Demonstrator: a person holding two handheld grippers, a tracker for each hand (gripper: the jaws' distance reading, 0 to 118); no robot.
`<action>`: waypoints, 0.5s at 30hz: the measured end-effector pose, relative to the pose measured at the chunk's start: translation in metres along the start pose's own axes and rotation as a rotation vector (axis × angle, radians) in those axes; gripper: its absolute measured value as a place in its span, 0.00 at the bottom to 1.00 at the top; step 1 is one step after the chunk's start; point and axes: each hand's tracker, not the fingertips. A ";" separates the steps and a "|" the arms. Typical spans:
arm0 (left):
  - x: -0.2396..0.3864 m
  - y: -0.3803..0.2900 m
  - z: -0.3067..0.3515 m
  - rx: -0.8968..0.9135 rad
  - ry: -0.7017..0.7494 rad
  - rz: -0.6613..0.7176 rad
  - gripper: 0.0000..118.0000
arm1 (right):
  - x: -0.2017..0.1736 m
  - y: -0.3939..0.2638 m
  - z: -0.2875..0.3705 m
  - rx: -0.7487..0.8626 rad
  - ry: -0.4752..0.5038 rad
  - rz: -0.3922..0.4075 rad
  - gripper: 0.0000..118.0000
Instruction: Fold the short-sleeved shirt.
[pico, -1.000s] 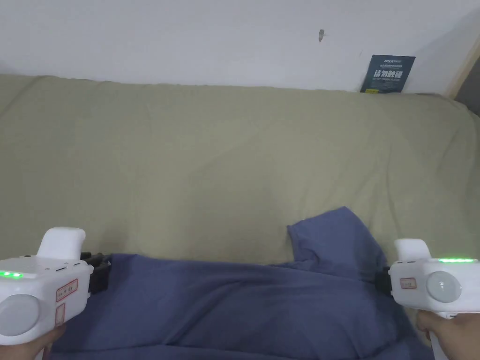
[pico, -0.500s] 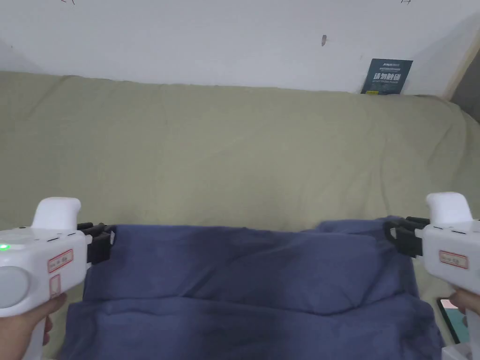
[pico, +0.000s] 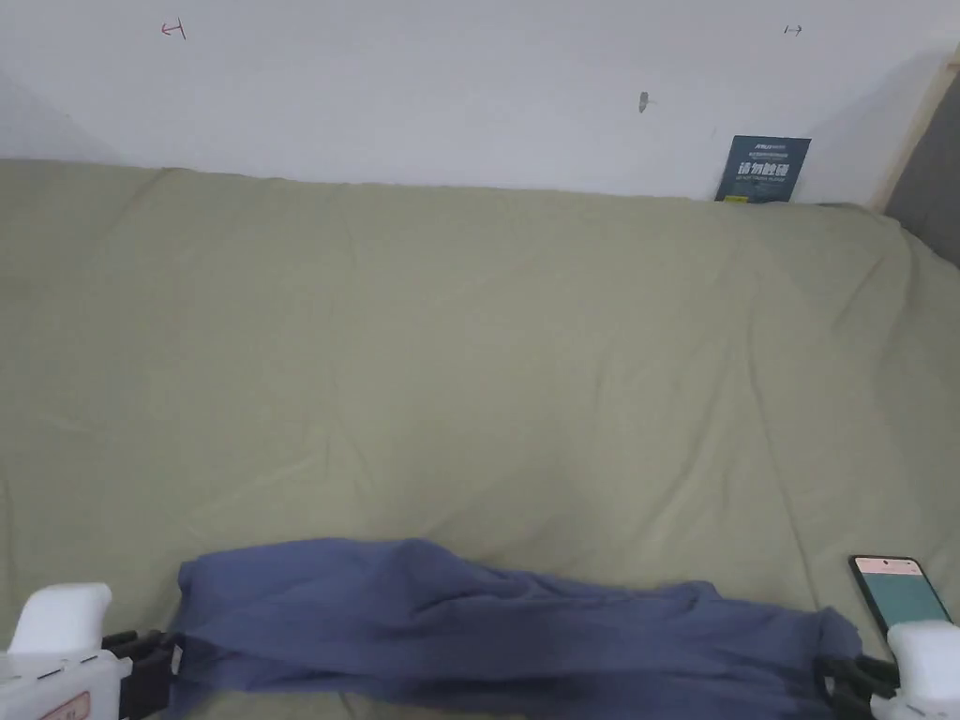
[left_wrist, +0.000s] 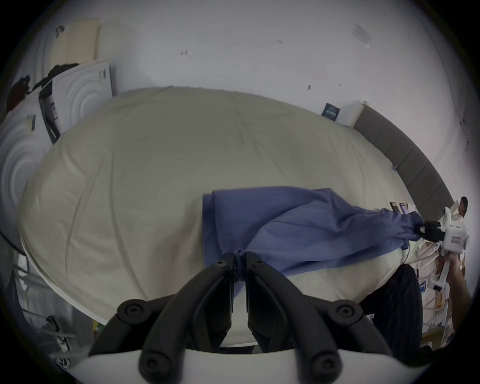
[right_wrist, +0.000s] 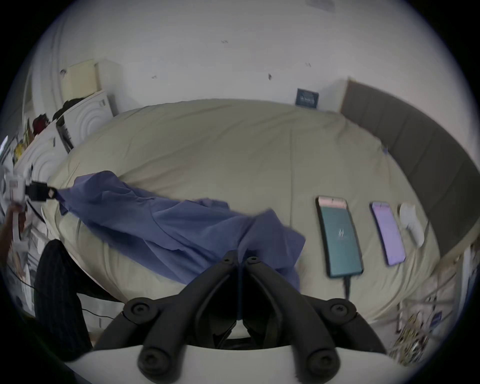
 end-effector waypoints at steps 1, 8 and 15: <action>-0.002 -0.003 -0.002 0.003 0.010 0.000 0.08 | 0.001 -0.001 -0.004 0.004 -0.008 0.000 0.03; 0.027 0.010 0.032 0.164 0.048 -0.029 0.99 | -0.007 0.005 0.028 0.173 -0.015 -0.056 1.00; 0.062 -0.046 0.102 0.730 0.315 -0.141 0.99 | -0.064 0.013 0.107 0.524 -0.013 -0.033 0.89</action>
